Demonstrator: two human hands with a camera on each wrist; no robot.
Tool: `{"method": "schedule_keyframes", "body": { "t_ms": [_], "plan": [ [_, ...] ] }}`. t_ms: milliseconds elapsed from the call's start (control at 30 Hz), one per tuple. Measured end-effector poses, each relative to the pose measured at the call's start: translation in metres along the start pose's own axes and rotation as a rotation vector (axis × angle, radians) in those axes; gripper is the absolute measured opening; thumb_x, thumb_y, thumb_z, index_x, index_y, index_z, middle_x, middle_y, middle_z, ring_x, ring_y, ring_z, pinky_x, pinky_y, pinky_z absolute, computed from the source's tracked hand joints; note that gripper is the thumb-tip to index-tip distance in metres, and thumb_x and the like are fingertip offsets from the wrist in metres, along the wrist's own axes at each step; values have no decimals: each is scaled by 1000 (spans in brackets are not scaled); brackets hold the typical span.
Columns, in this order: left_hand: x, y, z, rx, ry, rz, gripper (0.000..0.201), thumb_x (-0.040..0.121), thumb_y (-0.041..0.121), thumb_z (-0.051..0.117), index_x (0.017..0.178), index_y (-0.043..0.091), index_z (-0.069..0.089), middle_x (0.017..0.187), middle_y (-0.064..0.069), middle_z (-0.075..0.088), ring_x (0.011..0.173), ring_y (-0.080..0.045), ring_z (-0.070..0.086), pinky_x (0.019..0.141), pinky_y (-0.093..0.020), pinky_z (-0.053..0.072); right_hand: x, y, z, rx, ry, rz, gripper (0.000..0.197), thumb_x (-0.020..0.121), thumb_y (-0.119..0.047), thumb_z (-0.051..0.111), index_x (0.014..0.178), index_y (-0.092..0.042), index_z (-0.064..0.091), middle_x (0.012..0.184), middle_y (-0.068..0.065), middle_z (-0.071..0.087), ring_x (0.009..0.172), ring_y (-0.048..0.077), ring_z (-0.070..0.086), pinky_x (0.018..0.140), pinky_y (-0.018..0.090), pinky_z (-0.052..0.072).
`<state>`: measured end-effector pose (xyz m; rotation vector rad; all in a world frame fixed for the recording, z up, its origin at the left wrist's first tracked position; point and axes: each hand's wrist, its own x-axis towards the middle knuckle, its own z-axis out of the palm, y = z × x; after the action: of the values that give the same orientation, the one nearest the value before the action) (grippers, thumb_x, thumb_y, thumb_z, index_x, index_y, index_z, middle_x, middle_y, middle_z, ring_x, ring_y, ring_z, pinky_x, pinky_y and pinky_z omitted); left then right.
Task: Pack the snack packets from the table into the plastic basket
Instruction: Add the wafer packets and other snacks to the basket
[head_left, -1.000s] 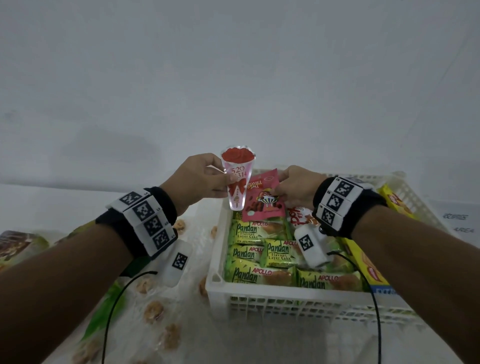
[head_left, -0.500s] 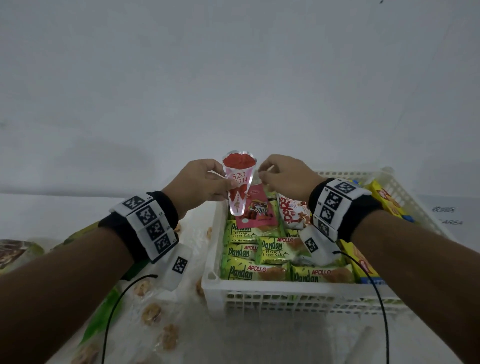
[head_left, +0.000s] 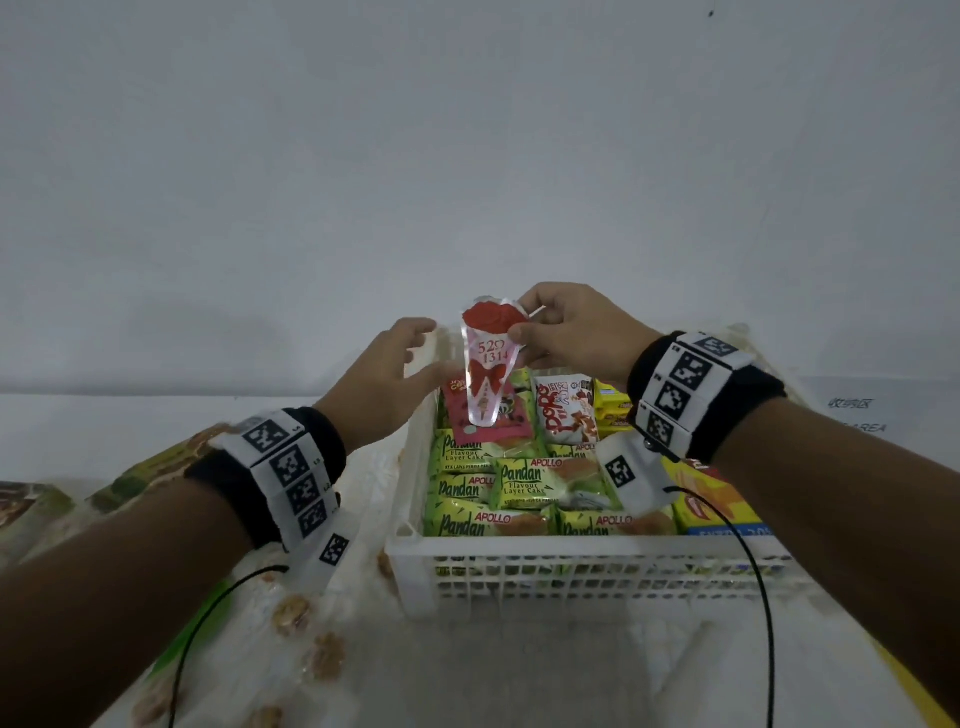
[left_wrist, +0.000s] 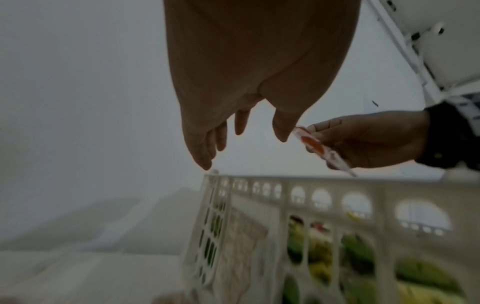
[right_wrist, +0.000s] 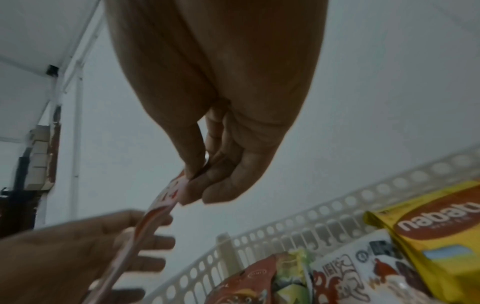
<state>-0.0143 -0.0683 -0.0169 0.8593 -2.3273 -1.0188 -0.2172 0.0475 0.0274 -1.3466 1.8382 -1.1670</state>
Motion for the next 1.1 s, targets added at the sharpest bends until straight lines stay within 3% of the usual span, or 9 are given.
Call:
{"method": "schedule_keyframes", "body": {
  "t_ms": [100, 167, 300, 433, 567, 667, 767, 967, 1100],
  "plan": [
    [-10, -11, 8, -40, -56, -112, 69, 103, 41, 52, 160, 19, 22, 163, -7, 30, 147, -25, 35, 115, -38, 35, -4, 5, -5, -29, -105, 85, 9, 97, -7, 66, 104, -5, 61, 100, 22, 75, 79, 22, 71, 81, 37, 62],
    [-19, -15, 16, -132, -130, -199, 70, 105, 43, 47, 163, 21, 13, 167, -3, 22, 150, -24, 29, 117, -38, 32, -6, 8, -2, -87, -197, 134, 14, 97, -7, 66, 109, -2, 60, 97, 24, 75, 76, 22, 71, 82, 38, 60],
    [-30, -17, 32, -229, -164, -264, 69, 107, 45, 40, 163, 30, 2, 165, 6, 24, 149, -12, 27, 118, -33, 25, -9, 9, 10, -108, -302, 203, 20, 98, -6, 64, 116, -1, 55, 88, 18, 76, 69, 16, 71, 73, 31, 60],
    [-31, -17, 35, -276, -133, -259, 66, 109, 43, 37, 163, 31, 0, 159, 5, 35, 124, 1, 33, 103, -21, 27, -6, 9, 21, -154, -414, 254, 12, 99, -2, 61, 107, -8, 54, 101, 24, 75, 75, 19, 71, 68, 27, 60],
    [-30, -18, 35, -201, -133, -234, 64, 110, 43, 32, 163, 29, -1, 162, 2, 33, 122, 1, 31, 103, -19, 24, -3, 9, 27, -201, -457, 302, 11, 99, -2, 61, 102, -10, 55, 96, 19, 75, 74, 17, 71, 63, 23, 60],
    [-29, -23, 37, -204, -126, -228, 64, 110, 42, 32, 163, 28, -1, 163, 1, 30, 127, -2, 33, 105, -20, 25, -1, 13, 32, -203, -458, 317, 14, 98, -2, 64, 104, -10, 53, 84, 14, 74, 72, 17, 73, 65, 25, 61],
    [-28, -28, 38, -179, -125, -218, 63, 110, 40, 32, 163, 27, 0, 167, 4, 20, 145, -8, 26, 108, -19, 21, 2, 15, 34, -310, -490, 288, 13, 97, -7, 66, 103, -10, 55, 81, 9, 76, 72, 16, 73, 68, 27, 61],
    [-23, -34, 39, -103, -126, -185, 63, 110, 39, 31, 163, 21, 2, 170, 5, 7, 154, -12, 13, 110, -18, 13, 8, 18, 35, -730, -530, 134, 26, 94, -42, 70, 95, -16, 68, 80, -1, 76, 53, 2, 62, 67, 26, 53],
    [-21, -38, 40, -97, -131, -178, 63, 110, 39, 31, 163, 20, 1, 170, 4, 7, 153, -13, 15, 110, -18, 15, 10, 20, 35, -785, -402, 95, 33, 94, -49, 67, 98, -17, 69, 85, -2, 72, 71, 10, 62, 71, 28, 50]
  ]
}}
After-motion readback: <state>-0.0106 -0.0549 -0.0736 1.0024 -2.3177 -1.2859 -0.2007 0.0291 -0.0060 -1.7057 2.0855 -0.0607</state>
